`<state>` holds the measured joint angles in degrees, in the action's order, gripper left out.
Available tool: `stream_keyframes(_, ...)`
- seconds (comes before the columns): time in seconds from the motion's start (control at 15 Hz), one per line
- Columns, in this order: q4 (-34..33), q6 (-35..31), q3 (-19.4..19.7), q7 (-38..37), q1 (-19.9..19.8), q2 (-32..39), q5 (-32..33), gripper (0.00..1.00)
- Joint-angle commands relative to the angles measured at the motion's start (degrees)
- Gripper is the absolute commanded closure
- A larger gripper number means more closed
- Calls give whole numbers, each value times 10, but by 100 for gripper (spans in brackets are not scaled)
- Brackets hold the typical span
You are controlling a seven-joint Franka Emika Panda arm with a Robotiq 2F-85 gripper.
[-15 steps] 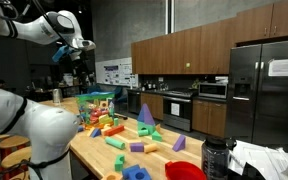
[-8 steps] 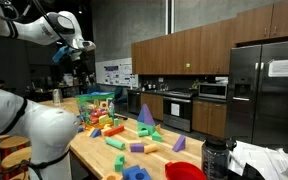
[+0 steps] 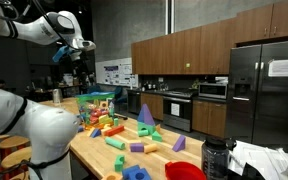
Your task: Put the blue triangle into the bag
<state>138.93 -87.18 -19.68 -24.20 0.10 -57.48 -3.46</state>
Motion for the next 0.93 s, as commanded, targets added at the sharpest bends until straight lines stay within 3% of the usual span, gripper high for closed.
stream_keyframes(0.0,-1,1,2,-3,4,2,2,0)
stream_keyframes(0.8,-1,1,2,-3,4,2,2,0)
stream_keyframes(0.87,-16,6,-11,-9,13,2,-10,0)
